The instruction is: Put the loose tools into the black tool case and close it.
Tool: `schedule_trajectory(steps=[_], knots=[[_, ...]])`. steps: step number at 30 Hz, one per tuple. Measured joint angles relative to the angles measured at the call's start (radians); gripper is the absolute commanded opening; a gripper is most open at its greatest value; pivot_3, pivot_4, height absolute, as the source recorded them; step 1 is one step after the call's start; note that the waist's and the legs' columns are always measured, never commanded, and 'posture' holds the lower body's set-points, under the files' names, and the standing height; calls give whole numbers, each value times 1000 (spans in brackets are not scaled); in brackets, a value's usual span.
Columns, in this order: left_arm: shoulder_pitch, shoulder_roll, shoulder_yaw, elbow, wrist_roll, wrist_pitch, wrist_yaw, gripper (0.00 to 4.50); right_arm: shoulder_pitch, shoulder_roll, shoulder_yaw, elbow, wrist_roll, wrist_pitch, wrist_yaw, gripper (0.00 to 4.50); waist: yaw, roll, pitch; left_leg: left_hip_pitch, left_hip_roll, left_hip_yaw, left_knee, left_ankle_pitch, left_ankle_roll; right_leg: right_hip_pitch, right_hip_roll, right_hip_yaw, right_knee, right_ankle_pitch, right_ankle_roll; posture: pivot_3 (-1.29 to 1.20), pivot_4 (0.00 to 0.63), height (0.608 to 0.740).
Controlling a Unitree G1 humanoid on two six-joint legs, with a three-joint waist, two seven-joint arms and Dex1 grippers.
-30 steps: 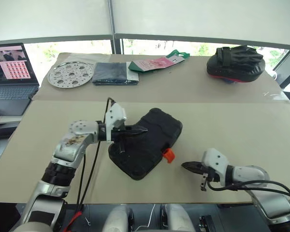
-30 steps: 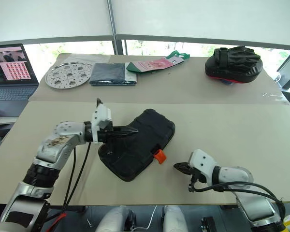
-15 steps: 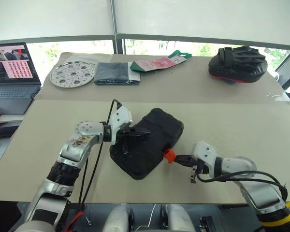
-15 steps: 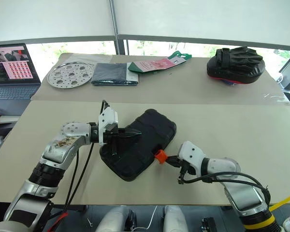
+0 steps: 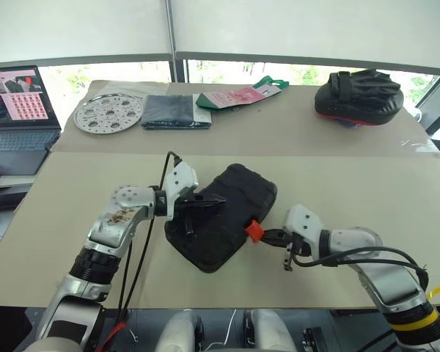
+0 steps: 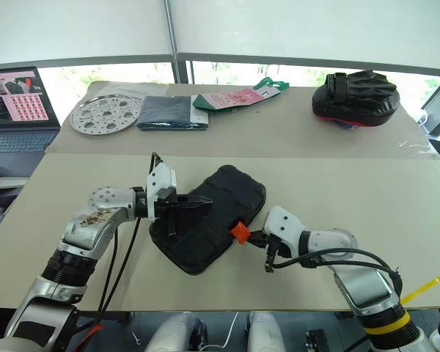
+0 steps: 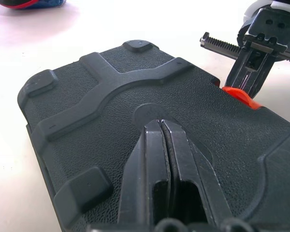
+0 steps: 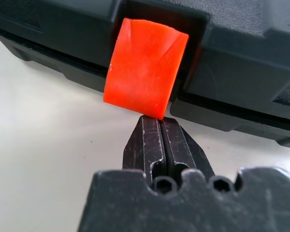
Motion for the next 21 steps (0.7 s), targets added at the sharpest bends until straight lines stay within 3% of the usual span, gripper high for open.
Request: schedule_trajectory(steps=[6, 13, 21], knots=[[5, -4, -15, -6, 11, 1, 2, 97, 41, -39, -11, -9, 3, 14, 14, 4, 10, 2, -1, -1, -1, 0, 0, -1, 2, 1, -2, -1, -1, 0, 0, 0, 150, 740], [4, 0, -22, -9, 26, 7, 0, 97, 132, -113, -144, -75, 94, 13, 72, 4, 8, 4, -2, 0, -1, 0, 0, -2, 3, 1, -2, -1, -1, 0, 0, 0, 150, 740], [-2, -4, -31, -6, 38, 8, -1, 97, 96, -107, -156, -128, 149, 43, 80, 4, 9, 5, -4, 0, -2, 0, 0, -2, 4, 2, -3, -1, -1, 0, 0, 0, 150, 740]])
